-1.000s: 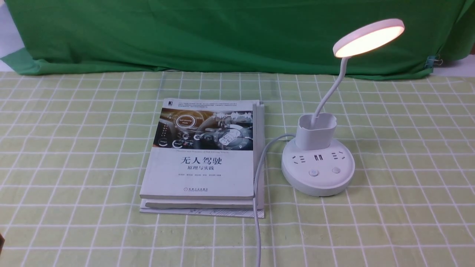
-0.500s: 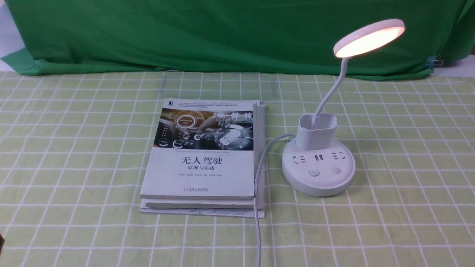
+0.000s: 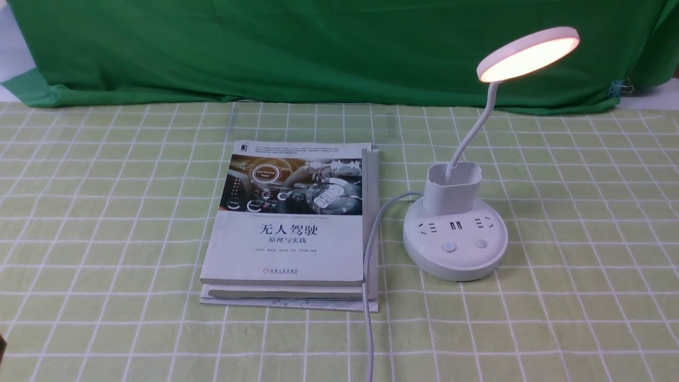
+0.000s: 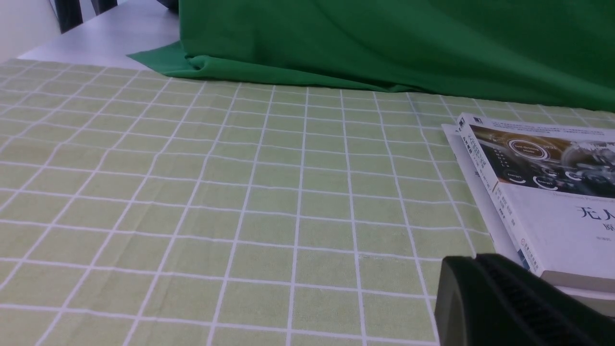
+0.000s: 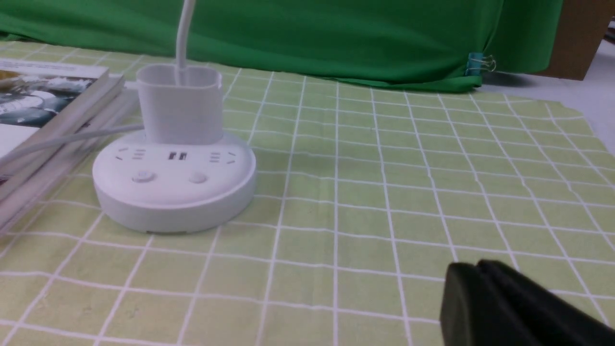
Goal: Turn on the table lamp on the green coffee tablecloth with your hand.
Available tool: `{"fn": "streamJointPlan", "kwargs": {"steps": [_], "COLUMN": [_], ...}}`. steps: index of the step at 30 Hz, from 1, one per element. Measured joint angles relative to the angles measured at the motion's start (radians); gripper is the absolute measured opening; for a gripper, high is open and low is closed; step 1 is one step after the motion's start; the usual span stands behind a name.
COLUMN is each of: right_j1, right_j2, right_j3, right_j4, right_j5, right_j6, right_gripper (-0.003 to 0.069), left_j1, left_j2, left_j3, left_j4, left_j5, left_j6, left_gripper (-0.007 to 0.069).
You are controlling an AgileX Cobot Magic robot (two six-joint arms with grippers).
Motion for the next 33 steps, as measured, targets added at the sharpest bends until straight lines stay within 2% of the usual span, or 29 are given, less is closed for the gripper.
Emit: {"fn": "streamJointPlan", "kwargs": {"steps": [33], "right_j1": [0.000], "right_j2": [0.000], "right_j3": [0.000], "right_j4": [-0.002], "right_j5": [0.000], "right_j6": [0.000], "right_gripper": [0.0119], "left_j1": [0.000], "left_j2": [0.000], "left_j3": [0.000], "left_j4": [0.000], "left_j5": [0.000], "left_j6": [0.000], "left_gripper": [0.0003]}}
